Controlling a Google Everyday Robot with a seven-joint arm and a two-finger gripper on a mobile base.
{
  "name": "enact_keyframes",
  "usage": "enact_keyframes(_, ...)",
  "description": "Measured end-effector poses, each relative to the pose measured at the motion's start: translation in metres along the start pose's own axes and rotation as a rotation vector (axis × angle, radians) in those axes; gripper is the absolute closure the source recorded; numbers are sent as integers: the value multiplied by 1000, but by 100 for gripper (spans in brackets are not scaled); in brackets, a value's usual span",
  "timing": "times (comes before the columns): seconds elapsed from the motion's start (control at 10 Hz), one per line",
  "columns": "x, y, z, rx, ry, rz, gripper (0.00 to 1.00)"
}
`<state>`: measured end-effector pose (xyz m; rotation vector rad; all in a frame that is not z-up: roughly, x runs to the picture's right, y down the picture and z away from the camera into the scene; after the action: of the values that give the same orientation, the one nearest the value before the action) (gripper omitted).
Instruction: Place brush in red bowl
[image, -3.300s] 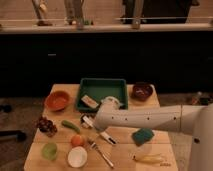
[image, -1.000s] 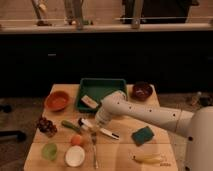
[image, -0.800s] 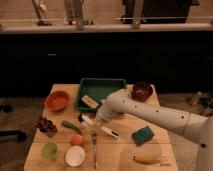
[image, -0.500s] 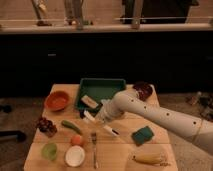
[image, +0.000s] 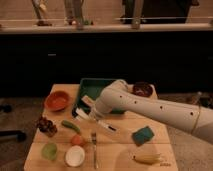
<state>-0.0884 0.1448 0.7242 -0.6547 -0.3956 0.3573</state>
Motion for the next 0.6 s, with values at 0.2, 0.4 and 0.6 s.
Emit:
enact_keyframes(0.2,-16,11,-6,29,25,-57,100)
enact_keyframes(0.4,-16,11,-7,35,28,-59,100)
enact_keyframes(0.6,-16,11,-6,34,29,-60,100)
